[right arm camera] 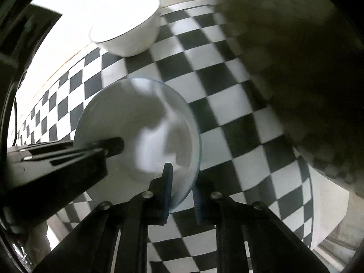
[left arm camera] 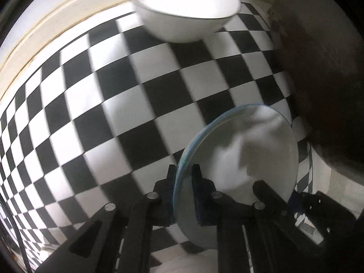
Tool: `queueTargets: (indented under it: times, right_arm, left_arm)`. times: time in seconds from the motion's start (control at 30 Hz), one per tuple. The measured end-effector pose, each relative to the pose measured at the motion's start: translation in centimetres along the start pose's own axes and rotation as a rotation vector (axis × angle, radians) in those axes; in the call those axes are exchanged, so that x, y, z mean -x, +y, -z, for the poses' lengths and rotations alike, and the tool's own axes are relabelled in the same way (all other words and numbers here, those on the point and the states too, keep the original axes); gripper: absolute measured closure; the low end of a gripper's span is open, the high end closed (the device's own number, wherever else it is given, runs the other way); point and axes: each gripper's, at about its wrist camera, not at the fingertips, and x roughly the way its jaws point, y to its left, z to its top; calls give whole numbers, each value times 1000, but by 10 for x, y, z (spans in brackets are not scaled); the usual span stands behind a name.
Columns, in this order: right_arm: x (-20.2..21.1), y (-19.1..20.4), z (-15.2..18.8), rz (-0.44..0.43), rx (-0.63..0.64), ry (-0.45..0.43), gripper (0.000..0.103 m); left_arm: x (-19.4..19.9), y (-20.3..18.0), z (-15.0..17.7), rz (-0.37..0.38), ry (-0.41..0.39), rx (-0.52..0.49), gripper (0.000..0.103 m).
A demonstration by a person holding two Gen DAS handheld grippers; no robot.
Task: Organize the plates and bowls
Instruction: 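Grip the blue-dotted bowl rim with both grippers and lift it, then carry the blue-dotted bowl with both grippers and lower it into the white bowl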
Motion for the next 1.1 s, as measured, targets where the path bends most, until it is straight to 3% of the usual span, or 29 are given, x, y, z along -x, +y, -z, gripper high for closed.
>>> queueTargets:
  times: [0.33,0.63,0.73,1.1]
  right_arm:
    - [-6,50,-4,-69,130,33,88]
    - [-32,50,-23,-111,87,112,89]
    - [-40,41,-31,-147,61,133,92]
    - [-17,40,-23,-159,58,118,93]
  left_arm:
    - [4,56,40,19,-5,116,92]
    - [0,79,32,60,-15,159,92]
    - [5,81,32,98,-28,170,93]
    - [39,67,43,70,-72,121,93]
